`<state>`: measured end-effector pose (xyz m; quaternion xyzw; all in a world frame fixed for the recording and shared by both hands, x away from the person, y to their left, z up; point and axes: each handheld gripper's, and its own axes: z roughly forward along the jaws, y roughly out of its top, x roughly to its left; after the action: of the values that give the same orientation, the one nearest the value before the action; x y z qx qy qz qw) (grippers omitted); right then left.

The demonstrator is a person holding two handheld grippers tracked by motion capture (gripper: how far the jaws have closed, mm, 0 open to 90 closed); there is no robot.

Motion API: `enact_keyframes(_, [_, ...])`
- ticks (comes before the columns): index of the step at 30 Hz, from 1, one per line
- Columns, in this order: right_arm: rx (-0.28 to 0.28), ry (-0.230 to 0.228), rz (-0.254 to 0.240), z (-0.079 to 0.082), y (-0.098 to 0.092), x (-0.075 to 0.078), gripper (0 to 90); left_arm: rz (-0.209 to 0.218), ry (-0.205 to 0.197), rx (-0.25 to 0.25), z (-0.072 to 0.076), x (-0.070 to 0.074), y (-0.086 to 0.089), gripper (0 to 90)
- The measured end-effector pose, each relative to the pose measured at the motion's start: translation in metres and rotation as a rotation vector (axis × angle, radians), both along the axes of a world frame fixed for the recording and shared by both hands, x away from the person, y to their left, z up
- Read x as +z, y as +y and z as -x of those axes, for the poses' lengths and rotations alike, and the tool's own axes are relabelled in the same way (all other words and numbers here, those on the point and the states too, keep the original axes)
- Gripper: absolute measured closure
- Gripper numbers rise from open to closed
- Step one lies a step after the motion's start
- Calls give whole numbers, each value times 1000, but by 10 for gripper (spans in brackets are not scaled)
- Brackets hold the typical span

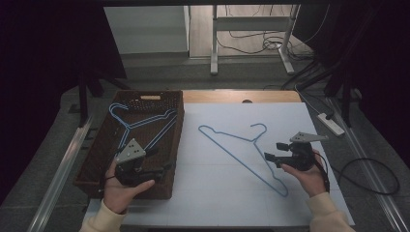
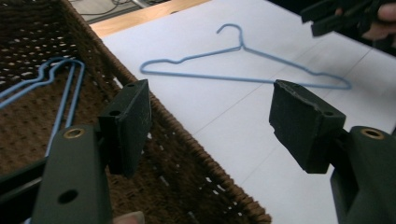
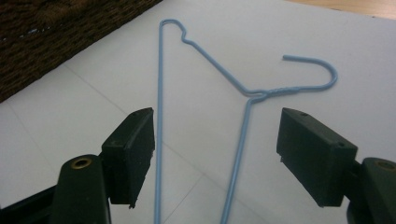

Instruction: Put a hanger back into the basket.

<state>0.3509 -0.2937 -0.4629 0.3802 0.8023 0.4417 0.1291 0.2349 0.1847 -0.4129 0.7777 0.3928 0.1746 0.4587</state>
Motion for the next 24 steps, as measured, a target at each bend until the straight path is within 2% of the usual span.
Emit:
enact_keyframes(5, [-2,17,2,-16,2,3,283,6,0,-2,0,-3,3,304])
enact_keyframes(12, [-26,76,61,-53,12,-1,313,0,8,7,-3,-9,10,305])
enact_keyframes(14, [-25,79,68,-57,13,-2,337,3,13,5,-3,-10,11,305])
enact_keyframes(17, [-30,97,86,-75,18,-7,429,-3,14,5,-5,-13,13,306])
enact_keyframes(19, [-38,98,100,-79,20,-8,460,-2,15,5,-5,-14,13,306])
enact_keyframes(20, [-52,114,112,-88,23,-11,566,-4,17,6,-5,-15,14,306])
enact_keyframes(21, [-52,114,112,-88,23,-11,566,-4,17,6,-5,-15,14,306])
enact_keyframes(22, [-54,126,126,-93,25,-13,626,-4,17,9,-5,-15,15,306])
enact_keyframes(23, [-64,146,150,-104,27,-19,735,-6,16,10,-6,-15,15,306])
enact_keyframes(24, [-64,146,150,-104,27,-19,735,-8,16,11,-6,-16,16,306])
